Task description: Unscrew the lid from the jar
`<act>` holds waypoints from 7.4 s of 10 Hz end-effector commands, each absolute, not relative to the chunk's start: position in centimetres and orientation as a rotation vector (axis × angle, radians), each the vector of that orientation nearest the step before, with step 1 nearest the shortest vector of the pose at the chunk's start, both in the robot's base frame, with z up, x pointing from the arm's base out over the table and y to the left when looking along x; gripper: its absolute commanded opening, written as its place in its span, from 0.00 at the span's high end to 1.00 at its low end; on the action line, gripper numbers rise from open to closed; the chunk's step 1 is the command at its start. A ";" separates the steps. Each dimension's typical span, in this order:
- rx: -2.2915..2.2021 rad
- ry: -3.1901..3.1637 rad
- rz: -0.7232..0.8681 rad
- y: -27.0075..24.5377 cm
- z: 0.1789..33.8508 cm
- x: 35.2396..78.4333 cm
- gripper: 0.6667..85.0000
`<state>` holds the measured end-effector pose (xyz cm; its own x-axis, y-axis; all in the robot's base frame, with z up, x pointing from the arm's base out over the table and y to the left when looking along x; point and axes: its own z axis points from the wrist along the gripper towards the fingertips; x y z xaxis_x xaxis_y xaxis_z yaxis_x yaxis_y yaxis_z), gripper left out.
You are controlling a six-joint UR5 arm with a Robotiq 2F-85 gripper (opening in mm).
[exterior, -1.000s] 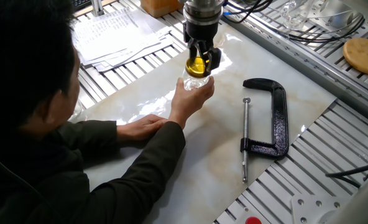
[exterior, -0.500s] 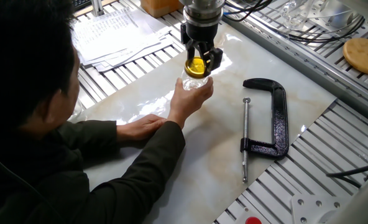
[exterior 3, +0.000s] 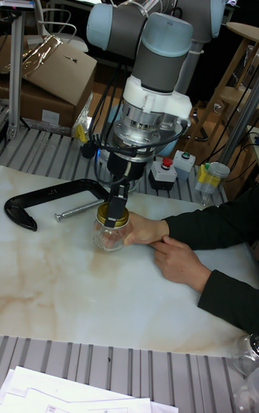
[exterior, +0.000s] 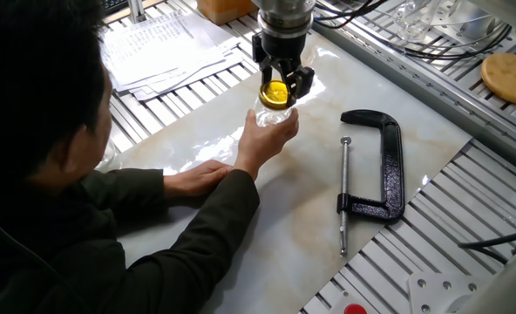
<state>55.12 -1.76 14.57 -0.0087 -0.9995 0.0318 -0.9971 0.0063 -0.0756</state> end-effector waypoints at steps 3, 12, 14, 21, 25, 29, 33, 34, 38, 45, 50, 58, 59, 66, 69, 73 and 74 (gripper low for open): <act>-2.228 2.120 -0.109 -0.9 14.9 56.1 0.54; -2.264 2.067 -0.110 -1.0 15.0 56.3 0.28; -2.262 2.060 -0.103 -0.9 15.1 56.3 0.25; -2.254 2.072 -0.085 -1.2 15.1 56.1 0.10; -2.194 2.127 -0.028 -0.7 15.4 55.5 0.06; -2.126 2.192 0.033 0.1 15.6 54.8 0.04; -1.887 2.433 0.079 0.2 16.0 54.0 0.00; -1.787 2.516 0.102 0.3 16.1 53.6 0.00; -1.347 2.789 0.216 1.8 16.5 52.6 0.00; -1.128 2.876 0.178 1.3 16.2 53.6 0.00; -1.057 2.908 0.174 0.5 16.1 53.2 0.00; -1.056 2.906 0.185 -1.2 15.7 51.0 0.00; -1.056 2.906 0.185 -1.3 15.6 50.7 0.00; -1.007 2.942 0.181 -1.6 15.6 50.4 0.37; -1.000 2.966 0.130 -2.1 15.9 50.6 0.75; -1.159 2.901 0.054 -2.1 16.5 51.6 1.00; -1.191 2.891 0.032 -1.9 16.8 51.7 1.00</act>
